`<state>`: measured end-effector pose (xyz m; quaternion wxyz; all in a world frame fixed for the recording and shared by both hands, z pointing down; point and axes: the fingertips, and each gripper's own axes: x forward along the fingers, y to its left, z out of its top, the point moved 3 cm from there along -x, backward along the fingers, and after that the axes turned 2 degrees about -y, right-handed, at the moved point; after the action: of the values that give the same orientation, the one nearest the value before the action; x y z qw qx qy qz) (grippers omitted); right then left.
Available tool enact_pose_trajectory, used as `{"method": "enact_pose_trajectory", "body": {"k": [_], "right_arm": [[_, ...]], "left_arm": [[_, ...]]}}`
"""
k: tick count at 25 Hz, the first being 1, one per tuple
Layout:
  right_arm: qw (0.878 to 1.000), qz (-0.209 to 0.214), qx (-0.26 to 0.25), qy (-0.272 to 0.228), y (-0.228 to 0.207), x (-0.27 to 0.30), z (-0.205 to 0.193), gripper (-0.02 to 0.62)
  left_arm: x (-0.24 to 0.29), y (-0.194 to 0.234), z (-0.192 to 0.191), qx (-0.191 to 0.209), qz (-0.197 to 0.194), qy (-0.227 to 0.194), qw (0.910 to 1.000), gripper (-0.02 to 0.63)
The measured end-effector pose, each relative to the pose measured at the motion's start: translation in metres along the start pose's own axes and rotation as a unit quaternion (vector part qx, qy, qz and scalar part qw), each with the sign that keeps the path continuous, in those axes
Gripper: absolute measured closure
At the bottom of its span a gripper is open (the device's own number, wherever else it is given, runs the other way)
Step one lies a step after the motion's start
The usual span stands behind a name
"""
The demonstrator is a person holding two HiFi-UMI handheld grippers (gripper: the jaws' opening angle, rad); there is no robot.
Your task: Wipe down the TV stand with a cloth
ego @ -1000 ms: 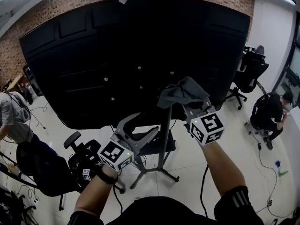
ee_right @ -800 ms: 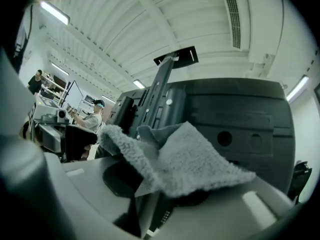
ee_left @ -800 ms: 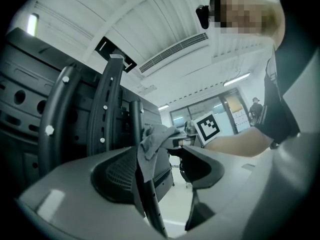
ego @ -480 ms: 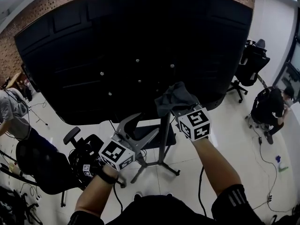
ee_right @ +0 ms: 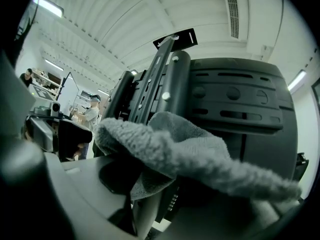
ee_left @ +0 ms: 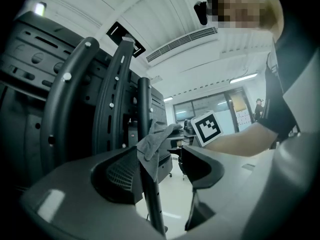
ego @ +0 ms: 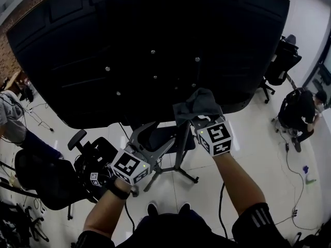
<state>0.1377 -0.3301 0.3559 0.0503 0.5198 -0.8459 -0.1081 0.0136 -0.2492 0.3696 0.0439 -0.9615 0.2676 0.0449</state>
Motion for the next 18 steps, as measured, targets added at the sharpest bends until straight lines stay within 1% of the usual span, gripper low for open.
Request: {"method": "enact_pose_trajectory", "body": {"k": [5, 7, 11, 18], "right_arm": [[1.000, 0.004, 0.009, 0.017, 0.010, 0.000, -0.034, 0.377], [1.000, 0.005, 0.012, 0.025, 0.012, 0.000, -0.050, 0.374], [0.998, 0.010, 0.024, 0.050, 0.019, -0.001, -0.088, 0.376], [0.995, 0.026, 0.041, 0.086, 0.036, 0.000, -0.153, 0.375]], "left_arm": [[-0.003, 0.004, -0.036, -0.023, 0.004, 0.016, 0.9996, 0.301], [-0.003, 0.004, -0.052, -0.026, 0.006, 0.025, 0.9993, 0.301], [-0.002, 0.006, -0.093, -0.023, 0.010, 0.056, 0.9981, 0.302], [-0.001, 0.012, -0.161, -0.055, 0.021, 0.097, 0.9935, 0.302]]}}
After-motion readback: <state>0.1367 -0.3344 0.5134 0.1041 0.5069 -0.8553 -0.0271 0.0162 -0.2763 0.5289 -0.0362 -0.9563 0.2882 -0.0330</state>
